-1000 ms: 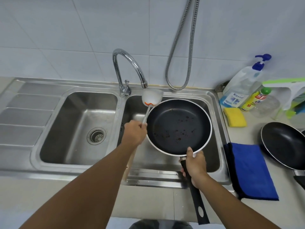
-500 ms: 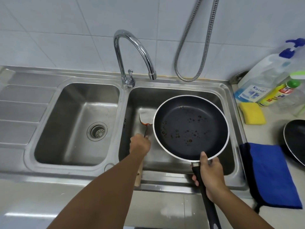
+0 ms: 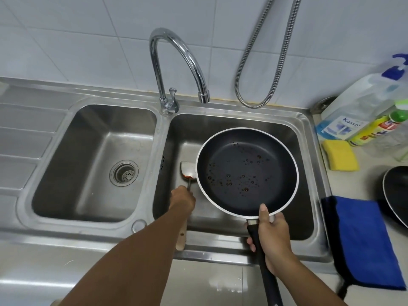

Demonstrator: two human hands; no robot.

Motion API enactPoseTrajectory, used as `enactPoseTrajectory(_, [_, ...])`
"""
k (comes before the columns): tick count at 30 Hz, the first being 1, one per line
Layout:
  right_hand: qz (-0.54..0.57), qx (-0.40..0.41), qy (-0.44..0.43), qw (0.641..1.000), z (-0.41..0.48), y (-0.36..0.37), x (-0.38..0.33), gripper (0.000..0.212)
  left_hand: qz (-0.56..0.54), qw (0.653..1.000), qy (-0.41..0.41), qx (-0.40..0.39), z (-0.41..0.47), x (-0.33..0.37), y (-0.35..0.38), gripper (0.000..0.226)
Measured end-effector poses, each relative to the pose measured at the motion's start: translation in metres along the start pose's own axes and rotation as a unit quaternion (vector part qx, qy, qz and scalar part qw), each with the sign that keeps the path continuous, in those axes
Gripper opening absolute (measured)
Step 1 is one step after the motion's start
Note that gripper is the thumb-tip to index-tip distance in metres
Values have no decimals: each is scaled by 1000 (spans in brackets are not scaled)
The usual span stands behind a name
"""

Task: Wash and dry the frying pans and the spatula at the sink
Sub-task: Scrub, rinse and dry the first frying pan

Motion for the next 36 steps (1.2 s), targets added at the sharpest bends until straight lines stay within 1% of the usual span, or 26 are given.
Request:
enactPoseTrajectory(3, [-11,0,-2,1000,-3,-1,-4,31,45,999,23,-13,-6,-1,-4,32])
enactPoseTrajectory(6, [-15,3,-15,1000,-4,-3,-10,29,91,994,56,-7,-16,2,-17,26])
enactPoseTrajectory(8, [-14,3,-19,1000,-4,-4,-13,29,80,994,78,11,-22,9,-36,18])
enactPoseTrajectory(10, [-5,1,-22,1000,-4,-5,-17,28,37,992,105,64,-31,25,-72,14])
enactPoseTrajectory(11, [4,2,-27,1000,-4,-5,-20,26,4,987,121,101,-35,35,-93,19])
enactPoseTrajectory(13, [14,7,-37,999,-2,-6,-24,25,-68,971,167,159,-46,58,-134,35])
enactPoseTrajectory(15, [14,13,-37,999,0,-6,-26,26,-109,950,230,179,-60,82,-164,51])
enactPoseTrajectory(17, [14,18,-37,999,4,-5,-28,26,-110,927,306,186,-68,109,-184,66])
enactPoseTrajectory(18, [12,19,-41,999,6,-5,-29,27,-95,919,334,188,-69,121,-189,73])
enactPoseTrajectory(19, [7,19,-43,999,8,-5,-30,28,-67,918,345,185,-68,132,-192,78])
enactPoseTrajectory(22, [6,13,-45,999,12,-1,-34,30,45,924,341,167,-57,152,-192,86])
enactPoseTrajectory(25, [13,3,-49,999,15,2,-38,28,129,920,326,173,-51,160,-193,87])
enactPoseTrajectory(28, [15,-1,-59,998,20,4,-43,25,148,912,320,209,-46,162,-194,85])
enactPoseTrajectory(32, [21,-4,-54,998,23,5,-44,24,145,895,338,251,-49,161,-194,82])
enactPoseTrajectory(36, [25,-6,-47,999,23,5,-46,26,121,888,356,263,-54,156,-197,67])
Point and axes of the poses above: each hand's wrist, its own z-axis towards the middle knuckle, its own y-axis out of the palm, x = y × z, the point moved 6 cm from there along z, towards the middle knuckle, and after that the axes turned 14 degrees about -y, right-handed, at the moved point
